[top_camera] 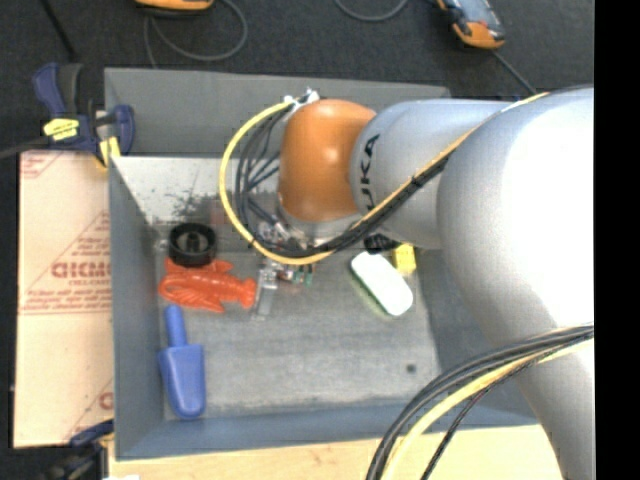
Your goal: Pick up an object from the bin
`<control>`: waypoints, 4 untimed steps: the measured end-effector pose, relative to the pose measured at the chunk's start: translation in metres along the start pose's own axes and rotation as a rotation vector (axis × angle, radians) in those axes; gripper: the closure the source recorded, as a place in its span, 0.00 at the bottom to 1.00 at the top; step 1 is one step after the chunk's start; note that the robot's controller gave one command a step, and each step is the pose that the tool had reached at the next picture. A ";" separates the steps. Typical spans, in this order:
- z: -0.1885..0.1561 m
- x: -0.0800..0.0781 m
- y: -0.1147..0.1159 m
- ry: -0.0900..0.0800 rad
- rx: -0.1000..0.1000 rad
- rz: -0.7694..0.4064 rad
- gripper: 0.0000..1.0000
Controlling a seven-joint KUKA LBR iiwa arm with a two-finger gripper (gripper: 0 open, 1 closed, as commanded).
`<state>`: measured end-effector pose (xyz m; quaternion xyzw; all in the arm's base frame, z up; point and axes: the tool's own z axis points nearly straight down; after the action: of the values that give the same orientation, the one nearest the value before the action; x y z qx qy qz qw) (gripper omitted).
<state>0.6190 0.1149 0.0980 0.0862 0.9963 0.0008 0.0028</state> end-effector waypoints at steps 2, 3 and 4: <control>0.027 0.008 0.024 0.004 0.000 -0.041 0.00; 0.014 0.017 0.025 0.004 0.001 -0.036 0.00; 0.015 0.006 0.030 0.001 0.001 -0.049 0.00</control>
Offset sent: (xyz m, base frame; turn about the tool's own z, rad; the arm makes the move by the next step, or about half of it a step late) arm 0.0051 0.0258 -0.0273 0.0014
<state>0.6184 0.1458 0.0834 0.0618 0.9981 0.0004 0.0024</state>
